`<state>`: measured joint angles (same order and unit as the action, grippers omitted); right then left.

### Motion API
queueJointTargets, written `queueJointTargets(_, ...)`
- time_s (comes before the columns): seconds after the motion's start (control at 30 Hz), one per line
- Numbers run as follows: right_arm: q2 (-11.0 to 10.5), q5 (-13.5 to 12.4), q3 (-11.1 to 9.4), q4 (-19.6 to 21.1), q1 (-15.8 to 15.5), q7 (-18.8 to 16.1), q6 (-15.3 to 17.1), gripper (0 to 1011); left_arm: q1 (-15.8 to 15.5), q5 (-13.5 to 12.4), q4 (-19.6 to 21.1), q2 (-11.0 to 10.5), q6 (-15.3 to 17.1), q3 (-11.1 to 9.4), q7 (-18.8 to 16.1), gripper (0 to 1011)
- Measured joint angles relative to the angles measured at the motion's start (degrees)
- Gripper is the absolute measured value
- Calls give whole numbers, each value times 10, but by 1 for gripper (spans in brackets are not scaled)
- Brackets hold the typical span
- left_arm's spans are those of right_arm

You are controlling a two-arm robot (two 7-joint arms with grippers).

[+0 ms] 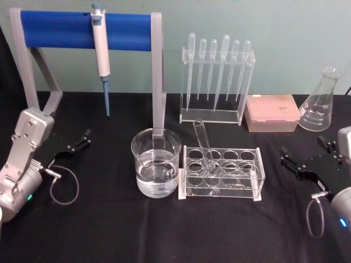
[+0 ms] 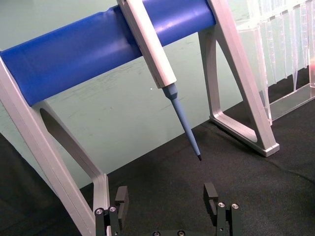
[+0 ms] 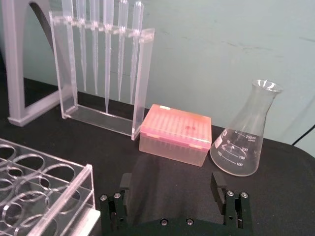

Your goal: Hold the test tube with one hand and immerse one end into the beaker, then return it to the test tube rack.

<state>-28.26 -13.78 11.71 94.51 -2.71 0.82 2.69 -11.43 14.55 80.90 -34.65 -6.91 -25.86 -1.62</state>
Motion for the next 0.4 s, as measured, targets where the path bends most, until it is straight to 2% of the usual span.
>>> queueJointTargets(0.07, 5, 15, 5, -7, 2, 4, -7, 1004, 0, 0, 0, 0, 0, 0, 0, 1000)
queueJointTargets(0.4, 3, 10, 4, -4, 2, 4, -5, 1004, 0, 0, 0, 0, 0, 0, 0, 1000)
